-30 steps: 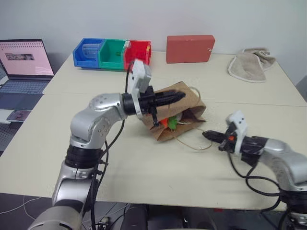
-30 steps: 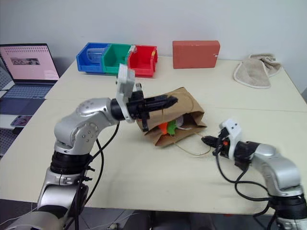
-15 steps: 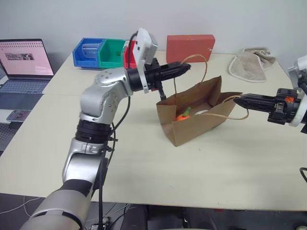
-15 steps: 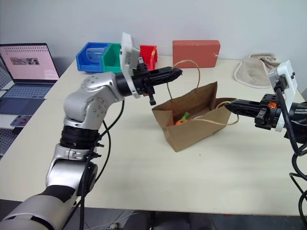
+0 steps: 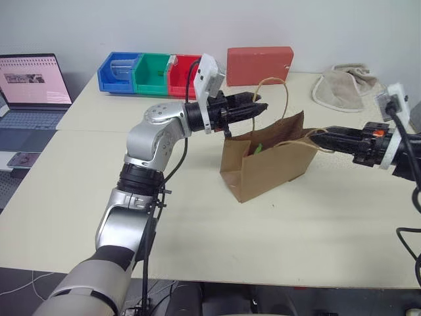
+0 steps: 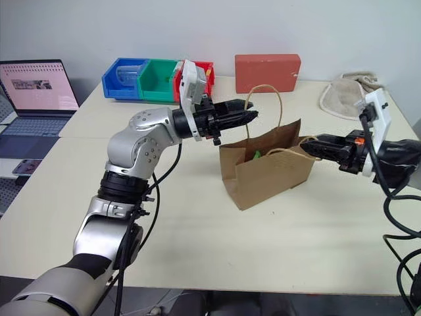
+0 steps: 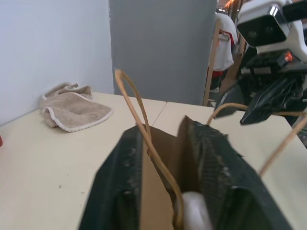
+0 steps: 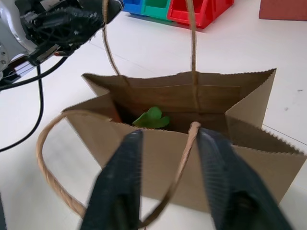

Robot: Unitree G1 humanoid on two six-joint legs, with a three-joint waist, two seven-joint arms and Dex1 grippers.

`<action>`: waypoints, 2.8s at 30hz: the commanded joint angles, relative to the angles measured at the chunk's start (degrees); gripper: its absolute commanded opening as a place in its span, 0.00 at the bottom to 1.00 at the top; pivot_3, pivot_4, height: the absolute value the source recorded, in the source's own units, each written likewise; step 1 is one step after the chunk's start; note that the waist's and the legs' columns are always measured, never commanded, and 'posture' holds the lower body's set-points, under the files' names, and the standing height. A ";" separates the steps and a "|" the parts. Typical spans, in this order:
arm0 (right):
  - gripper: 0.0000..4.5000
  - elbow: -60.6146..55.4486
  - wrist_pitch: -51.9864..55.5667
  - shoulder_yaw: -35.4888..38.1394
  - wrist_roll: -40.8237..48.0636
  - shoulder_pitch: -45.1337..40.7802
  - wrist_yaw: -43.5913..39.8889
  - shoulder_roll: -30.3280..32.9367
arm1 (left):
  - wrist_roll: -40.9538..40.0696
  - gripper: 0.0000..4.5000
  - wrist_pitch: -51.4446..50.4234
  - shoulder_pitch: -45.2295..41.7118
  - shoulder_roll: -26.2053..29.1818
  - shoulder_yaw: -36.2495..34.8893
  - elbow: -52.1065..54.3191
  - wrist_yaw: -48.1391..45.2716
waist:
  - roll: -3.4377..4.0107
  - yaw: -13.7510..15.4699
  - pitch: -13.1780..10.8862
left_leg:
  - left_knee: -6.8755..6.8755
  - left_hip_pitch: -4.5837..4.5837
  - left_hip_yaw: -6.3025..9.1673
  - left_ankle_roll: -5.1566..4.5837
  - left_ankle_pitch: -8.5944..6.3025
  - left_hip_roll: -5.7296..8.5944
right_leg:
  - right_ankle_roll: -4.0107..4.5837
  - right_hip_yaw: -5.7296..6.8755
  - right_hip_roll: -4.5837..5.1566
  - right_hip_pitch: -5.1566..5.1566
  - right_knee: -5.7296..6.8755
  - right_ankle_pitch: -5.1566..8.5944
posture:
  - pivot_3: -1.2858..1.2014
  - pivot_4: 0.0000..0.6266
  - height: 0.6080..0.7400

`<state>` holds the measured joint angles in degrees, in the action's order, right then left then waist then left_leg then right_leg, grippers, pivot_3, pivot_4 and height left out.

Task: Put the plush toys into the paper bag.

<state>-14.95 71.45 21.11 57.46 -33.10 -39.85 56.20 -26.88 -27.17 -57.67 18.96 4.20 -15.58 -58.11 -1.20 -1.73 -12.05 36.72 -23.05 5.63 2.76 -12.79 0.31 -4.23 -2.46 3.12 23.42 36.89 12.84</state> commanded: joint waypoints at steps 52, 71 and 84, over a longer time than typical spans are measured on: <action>1.00 -24.79 -17.97 8.55 8.34 19.16 -8.74 10.79 | 5.74 0.99 6.37 22.86 -0.25 4.11 14.52 3.12 | 0.01 0.44 0.00 | 0.09 0.06 -0.06 0.01 -0.01 -0.01 | 0.05 -0.06 0.03 -0.12 -0.05 0.04 | 0.52 0.24 1.00; 1.00 -26.60 -23.94 6.63 -0.05 22.95 -8.38 8.92 | 6.19 0.22 9.66 26.33 -4.64 4.07 15.36 6.55 | 0.01 0.39 0.00 | 0.12 0.06 -0.09 0.01 -0.01 -0.01 | 0.03 -0.07 0.02 -0.12 -0.04 0.02 | 0.52 0.24 1.00; 1.00 -25.13 -30.44 8.87 -9.33 27.81 -9.45 5.36 | 2.54 0.00 8.68 22.59 -0.55 3.15 10.78 -4.05 | 0.01 0.37 0.00 | 0.12 0.06 -0.06 0.01 -0.01 -0.01 | 0.02 -0.04 0.01 -0.12 -0.03 0.02 | 0.52 0.24 1.00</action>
<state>-39.97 42.01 26.69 48.97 -6.16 -48.31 61.42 -22.53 -18.54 -33.66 17.73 8.39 -5.13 -58.77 -1.19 -1.36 -12.05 36.84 -22.99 5.55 2.77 -12.79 0.31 -4.20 -2.50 3.14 23.30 36.87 12.86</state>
